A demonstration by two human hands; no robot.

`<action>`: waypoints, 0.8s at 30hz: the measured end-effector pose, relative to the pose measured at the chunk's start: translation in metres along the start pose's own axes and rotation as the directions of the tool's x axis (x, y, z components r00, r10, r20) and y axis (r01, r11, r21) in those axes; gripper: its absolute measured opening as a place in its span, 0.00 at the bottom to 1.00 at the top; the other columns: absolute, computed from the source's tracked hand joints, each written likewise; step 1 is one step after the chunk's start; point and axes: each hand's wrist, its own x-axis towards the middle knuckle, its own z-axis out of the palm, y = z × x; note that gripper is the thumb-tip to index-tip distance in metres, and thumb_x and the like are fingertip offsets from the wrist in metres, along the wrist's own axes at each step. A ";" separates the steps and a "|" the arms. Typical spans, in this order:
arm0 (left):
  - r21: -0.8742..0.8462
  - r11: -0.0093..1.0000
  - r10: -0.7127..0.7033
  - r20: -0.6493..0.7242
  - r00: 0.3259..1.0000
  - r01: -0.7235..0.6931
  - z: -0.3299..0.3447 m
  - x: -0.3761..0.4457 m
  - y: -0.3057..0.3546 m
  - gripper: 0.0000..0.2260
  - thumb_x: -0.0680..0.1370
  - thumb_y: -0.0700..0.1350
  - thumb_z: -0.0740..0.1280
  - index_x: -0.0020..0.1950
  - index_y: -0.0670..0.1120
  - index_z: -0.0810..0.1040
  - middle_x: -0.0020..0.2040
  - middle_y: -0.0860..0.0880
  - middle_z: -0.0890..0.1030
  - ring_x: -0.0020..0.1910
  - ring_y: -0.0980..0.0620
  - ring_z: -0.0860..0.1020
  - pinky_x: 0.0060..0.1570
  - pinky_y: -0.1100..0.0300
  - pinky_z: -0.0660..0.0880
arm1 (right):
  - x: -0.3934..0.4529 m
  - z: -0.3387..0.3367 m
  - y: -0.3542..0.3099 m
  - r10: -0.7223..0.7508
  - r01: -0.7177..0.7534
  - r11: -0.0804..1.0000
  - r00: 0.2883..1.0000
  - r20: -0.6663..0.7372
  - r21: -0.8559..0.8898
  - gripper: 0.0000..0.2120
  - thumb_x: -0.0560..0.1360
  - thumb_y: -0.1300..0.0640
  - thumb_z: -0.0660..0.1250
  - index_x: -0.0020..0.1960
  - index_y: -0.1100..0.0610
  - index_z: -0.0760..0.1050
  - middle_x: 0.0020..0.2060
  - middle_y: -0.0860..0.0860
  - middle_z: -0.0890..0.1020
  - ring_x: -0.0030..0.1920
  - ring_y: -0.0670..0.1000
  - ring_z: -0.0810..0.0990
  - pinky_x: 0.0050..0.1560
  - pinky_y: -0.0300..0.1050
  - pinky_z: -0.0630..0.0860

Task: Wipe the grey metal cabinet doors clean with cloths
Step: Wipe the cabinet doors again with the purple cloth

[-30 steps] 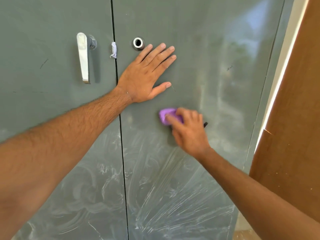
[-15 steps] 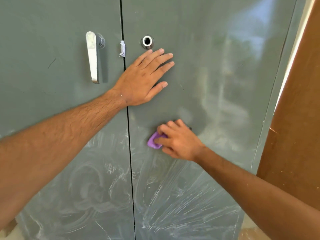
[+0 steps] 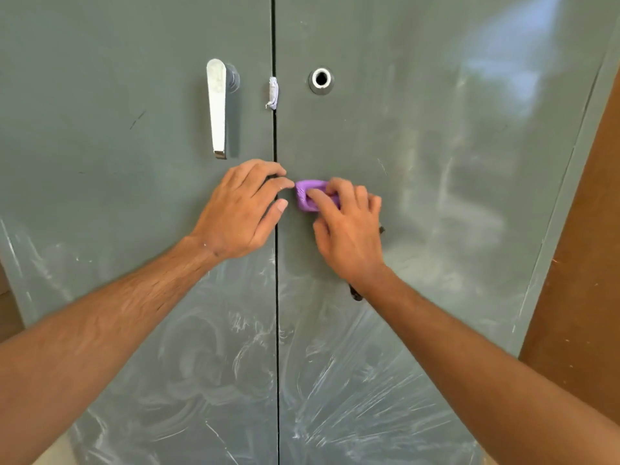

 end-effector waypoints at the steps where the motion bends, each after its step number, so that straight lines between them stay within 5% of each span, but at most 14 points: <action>1: -0.007 0.999 -0.052 -0.027 0.998 0.052 -0.001 -0.006 0.000 0.13 0.83 0.45 0.61 0.61 0.41 0.80 0.63 0.42 0.78 0.62 0.39 0.74 0.62 0.47 0.68 | -0.005 0.006 -0.012 -0.072 0.072 0.997 0.997 0.040 -0.006 0.20 0.72 0.57 0.67 0.64 0.53 0.79 0.60 0.55 0.78 0.51 0.59 0.74 0.49 0.54 0.67; 4: -0.026 0.978 -0.209 -0.095 0.973 0.207 -0.002 -0.030 0.008 0.10 0.82 0.44 0.62 0.58 0.41 0.79 0.59 0.43 0.78 0.55 0.41 0.74 0.56 0.48 0.68 | -0.033 0.018 -0.025 -0.495 0.499 0.864 0.817 0.297 0.068 0.21 0.73 0.53 0.66 0.66 0.51 0.77 0.63 0.54 0.75 0.54 0.59 0.73 0.52 0.55 0.68; 6: -0.054 0.951 -0.309 -0.100 0.946 0.304 0.001 -0.050 0.020 0.09 0.81 0.45 0.64 0.56 0.41 0.79 0.54 0.45 0.78 0.50 0.42 0.73 0.52 0.50 0.68 | -0.041 0.020 -0.022 -0.526 0.529 0.845 0.790 0.315 0.084 0.20 0.73 0.56 0.68 0.65 0.50 0.78 0.61 0.53 0.77 0.53 0.58 0.74 0.52 0.54 0.69; 8: -0.146 0.897 -0.433 -0.089 0.897 0.418 0.006 -0.069 0.037 0.08 0.81 0.46 0.64 0.52 0.43 0.78 0.46 0.50 0.75 0.45 0.46 0.72 0.46 0.52 0.69 | -0.036 0.019 -0.027 -0.411 0.408 0.910 0.874 0.259 0.069 0.21 0.72 0.60 0.69 0.65 0.50 0.78 0.59 0.53 0.78 0.52 0.58 0.75 0.49 0.54 0.70; 11: -0.283 0.745 -0.639 -0.047 0.768 0.604 0.014 -0.082 0.065 0.10 0.81 0.51 0.63 0.47 0.46 0.76 0.36 0.56 0.70 0.36 0.56 0.69 0.37 0.55 0.65 | -0.020 0.011 -0.044 -0.040 0.012 0.974 0.992 0.120 0.224 0.20 0.74 0.63 0.67 0.66 0.55 0.78 0.58 0.54 0.79 0.50 0.59 0.76 0.47 0.53 0.72; 13: -0.428 0.656 -0.692 -0.013 0.722 0.621 0.016 -0.076 0.079 0.10 0.82 0.51 0.63 0.50 0.46 0.78 0.37 0.56 0.76 0.36 0.58 0.74 0.37 0.57 0.70 | -0.011 0.004 -0.058 0.248 -0.274 0.837 0.962 0.119 0.473 0.14 0.78 0.62 0.68 0.63 0.58 0.76 0.56 0.53 0.80 0.52 0.57 0.77 0.52 0.52 0.74; 15: -0.559 0.585 -0.699 0.018 0.714 0.587 0.013 -0.063 0.091 0.12 0.84 0.48 0.62 0.62 0.44 0.79 0.51 0.53 0.82 0.49 0.62 0.79 0.49 0.65 0.74 | -0.003 -0.003 -0.070 0.423 -0.433 0.651 0.889 0.175 0.623 0.08 0.80 0.59 0.69 0.58 0.58 0.76 0.52 0.50 0.81 0.50 0.51 0.78 0.53 0.48 0.75; 18: -0.561 0.558 -0.726 0.027 0.687 0.611 0.015 -0.048 0.099 0.21 0.85 0.49 0.59 0.77 0.44 0.71 0.64 0.52 0.75 0.57 0.68 0.75 0.55 0.74 0.69 | 0.003 -0.015 -0.073 0.447 -0.445 0.563 0.873 0.197 0.696 0.13 0.85 0.55 0.59 0.58 0.61 0.80 0.47 0.49 0.82 0.46 0.46 0.79 0.52 0.45 0.76; 22: -0.359 0.635 -0.750 -0.075 0.657 0.684 0.034 -0.046 0.097 0.30 0.83 0.46 0.65 0.84 0.48 0.58 0.71 0.44 0.66 0.57 0.44 0.78 0.52 0.50 0.77 | 0.004 -0.024 -0.062 0.213 -0.427 0.591 0.901 0.379 0.684 0.22 0.82 0.57 0.55 0.70 0.63 0.77 0.50 0.55 0.85 0.46 0.46 0.80 0.55 0.40 0.76; 24: -0.293 0.677 -0.733 -0.175 0.658 0.676 0.037 -0.039 0.087 0.30 0.82 0.42 0.65 0.83 0.47 0.61 0.69 0.41 0.68 0.61 0.39 0.75 0.57 0.45 0.76 | 0.011 -0.026 -0.055 0.169 -0.400 0.614 0.909 0.382 0.680 0.22 0.80 0.59 0.55 0.69 0.62 0.78 0.49 0.56 0.86 0.45 0.51 0.83 0.56 0.48 0.80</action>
